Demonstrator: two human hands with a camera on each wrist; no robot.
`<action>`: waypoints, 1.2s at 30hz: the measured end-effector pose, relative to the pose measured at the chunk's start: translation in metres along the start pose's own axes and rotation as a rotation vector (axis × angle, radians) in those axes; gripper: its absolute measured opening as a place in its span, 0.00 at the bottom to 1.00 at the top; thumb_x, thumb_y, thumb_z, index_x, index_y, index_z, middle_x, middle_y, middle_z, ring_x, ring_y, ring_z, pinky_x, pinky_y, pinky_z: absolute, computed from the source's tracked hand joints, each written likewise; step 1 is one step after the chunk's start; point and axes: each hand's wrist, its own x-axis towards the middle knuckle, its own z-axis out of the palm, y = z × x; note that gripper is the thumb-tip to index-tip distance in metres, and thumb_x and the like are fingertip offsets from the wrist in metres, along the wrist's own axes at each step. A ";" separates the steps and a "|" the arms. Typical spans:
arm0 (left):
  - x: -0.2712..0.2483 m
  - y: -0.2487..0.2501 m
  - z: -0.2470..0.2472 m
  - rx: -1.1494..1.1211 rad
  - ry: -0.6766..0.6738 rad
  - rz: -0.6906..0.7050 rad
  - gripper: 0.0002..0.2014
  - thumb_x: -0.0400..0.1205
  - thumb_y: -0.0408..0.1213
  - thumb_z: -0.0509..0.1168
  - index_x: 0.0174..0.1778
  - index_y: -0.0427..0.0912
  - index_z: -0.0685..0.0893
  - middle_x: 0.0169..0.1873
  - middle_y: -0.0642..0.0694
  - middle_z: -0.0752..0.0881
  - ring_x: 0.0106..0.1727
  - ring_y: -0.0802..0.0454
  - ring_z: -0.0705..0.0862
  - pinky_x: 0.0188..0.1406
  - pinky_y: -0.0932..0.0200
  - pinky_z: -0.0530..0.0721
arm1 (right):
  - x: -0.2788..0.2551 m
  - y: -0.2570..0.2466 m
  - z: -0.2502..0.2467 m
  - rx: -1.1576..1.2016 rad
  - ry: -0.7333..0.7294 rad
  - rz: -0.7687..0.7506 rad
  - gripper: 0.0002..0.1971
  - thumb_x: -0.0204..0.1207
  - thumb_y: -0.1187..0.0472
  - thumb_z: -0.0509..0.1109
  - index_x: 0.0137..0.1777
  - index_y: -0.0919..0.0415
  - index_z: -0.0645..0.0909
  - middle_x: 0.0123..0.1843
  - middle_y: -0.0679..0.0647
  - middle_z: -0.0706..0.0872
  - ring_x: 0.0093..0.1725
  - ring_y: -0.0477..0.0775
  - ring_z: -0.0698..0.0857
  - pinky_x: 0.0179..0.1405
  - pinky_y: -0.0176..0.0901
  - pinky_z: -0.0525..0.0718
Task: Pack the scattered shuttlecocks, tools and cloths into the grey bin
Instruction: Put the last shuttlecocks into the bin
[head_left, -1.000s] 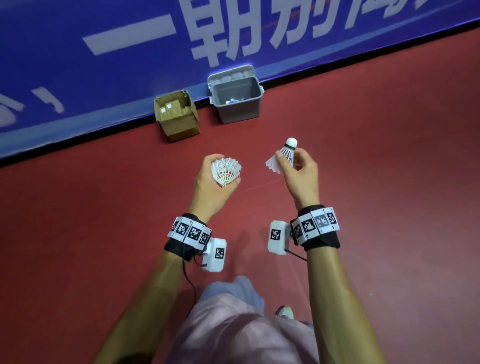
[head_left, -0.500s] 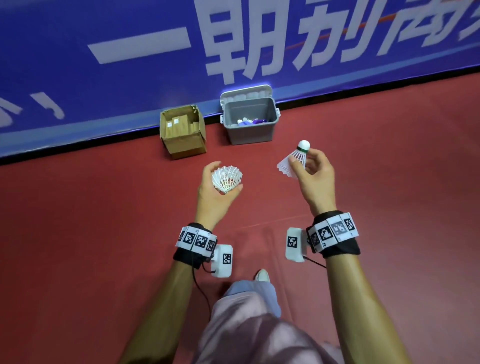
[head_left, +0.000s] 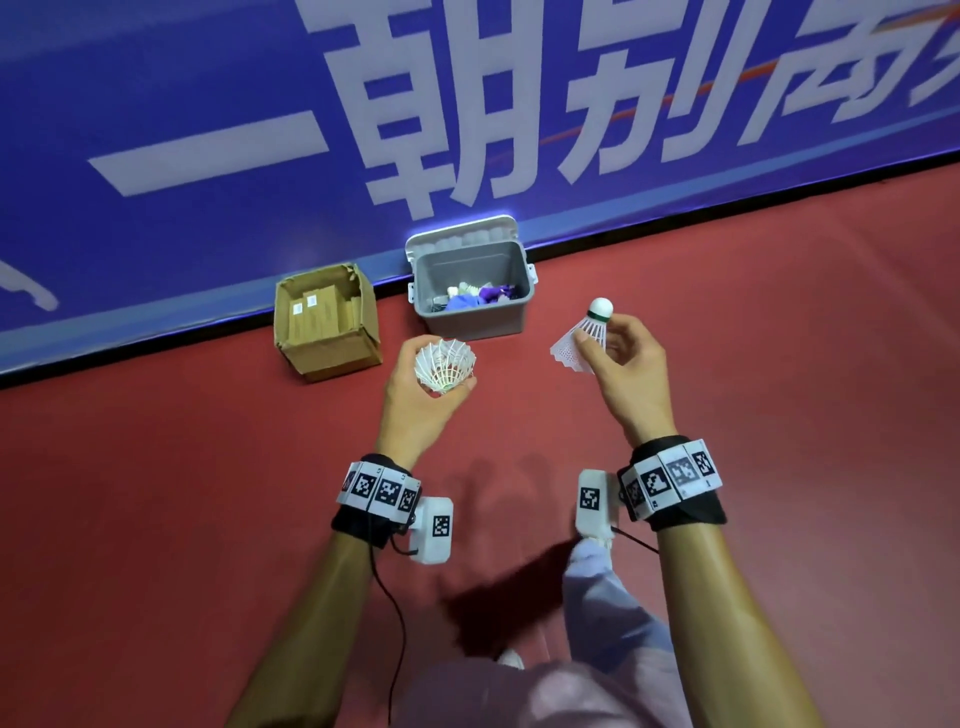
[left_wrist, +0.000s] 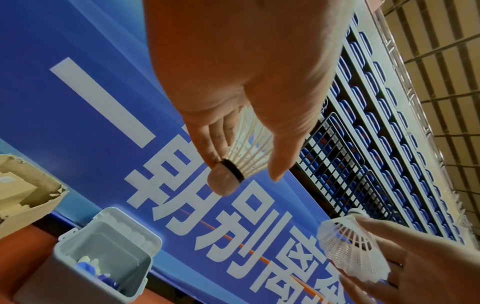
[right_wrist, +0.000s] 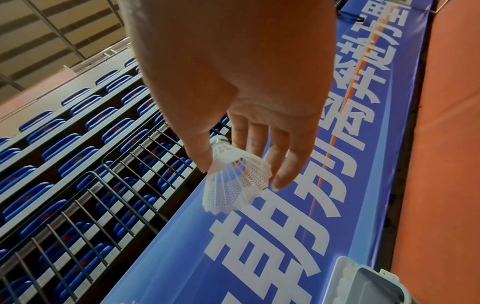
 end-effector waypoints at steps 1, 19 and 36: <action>0.020 0.002 0.010 0.008 0.006 -0.004 0.28 0.71 0.36 0.84 0.65 0.48 0.80 0.53 0.56 0.87 0.50 0.66 0.85 0.52 0.73 0.80 | 0.027 0.003 0.003 -0.001 -0.019 -0.005 0.13 0.79 0.55 0.79 0.61 0.56 0.86 0.54 0.48 0.93 0.55 0.49 0.91 0.61 0.47 0.88; 0.302 0.022 0.087 -0.001 0.297 -0.194 0.29 0.70 0.44 0.83 0.61 0.55 0.74 0.46 0.52 0.89 0.47 0.48 0.90 0.50 0.34 0.90 | 0.397 0.000 0.098 0.068 -0.319 -0.028 0.12 0.78 0.61 0.79 0.60 0.62 0.87 0.52 0.53 0.91 0.44 0.35 0.85 0.47 0.27 0.82; 0.646 -0.066 0.071 0.011 0.128 -0.210 0.27 0.71 0.36 0.84 0.59 0.54 0.77 0.45 0.55 0.88 0.46 0.53 0.89 0.52 0.47 0.89 | 0.658 0.032 0.265 -0.079 -0.259 0.047 0.12 0.80 0.59 0.79 0.62 0.56 0.86 0.51 0.47 0.93 0.50 0.42 0.90 0.52 0.35 0.86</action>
